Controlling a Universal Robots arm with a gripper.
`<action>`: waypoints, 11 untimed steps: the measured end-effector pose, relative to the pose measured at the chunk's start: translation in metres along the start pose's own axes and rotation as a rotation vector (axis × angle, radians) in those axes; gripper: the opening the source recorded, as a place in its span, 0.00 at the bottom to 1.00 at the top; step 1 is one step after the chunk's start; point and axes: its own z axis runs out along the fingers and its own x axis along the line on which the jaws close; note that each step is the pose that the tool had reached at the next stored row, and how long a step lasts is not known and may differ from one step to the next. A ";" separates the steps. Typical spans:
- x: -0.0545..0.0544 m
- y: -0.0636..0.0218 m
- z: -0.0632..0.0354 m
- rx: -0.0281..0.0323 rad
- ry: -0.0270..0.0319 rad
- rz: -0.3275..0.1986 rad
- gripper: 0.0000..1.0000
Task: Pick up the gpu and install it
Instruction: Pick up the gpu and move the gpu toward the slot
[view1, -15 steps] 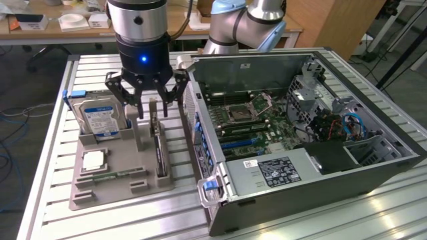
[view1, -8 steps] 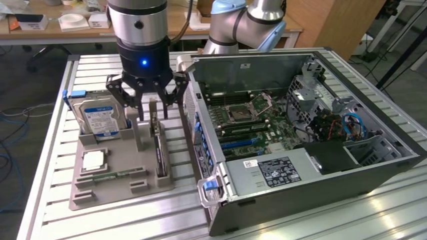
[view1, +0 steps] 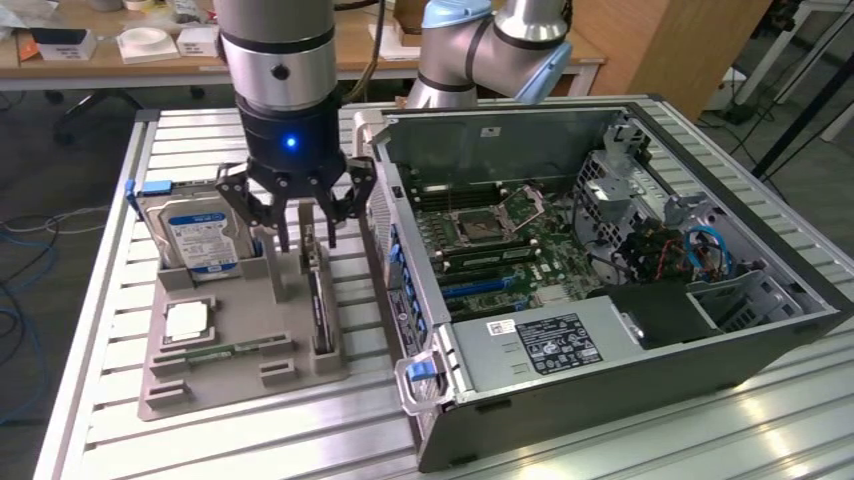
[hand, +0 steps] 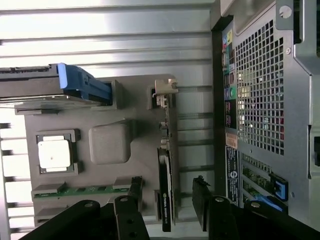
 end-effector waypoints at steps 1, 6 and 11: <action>0.000 -0.0001 0.0018 0.0001 0.0000 0.000 0.53; 0.000 -0.0004 0.0109 0.0001 0.0001 0.000 0.53; 0.000 -0.0009 0.0200 0.0003 0.0000 0.000 0.53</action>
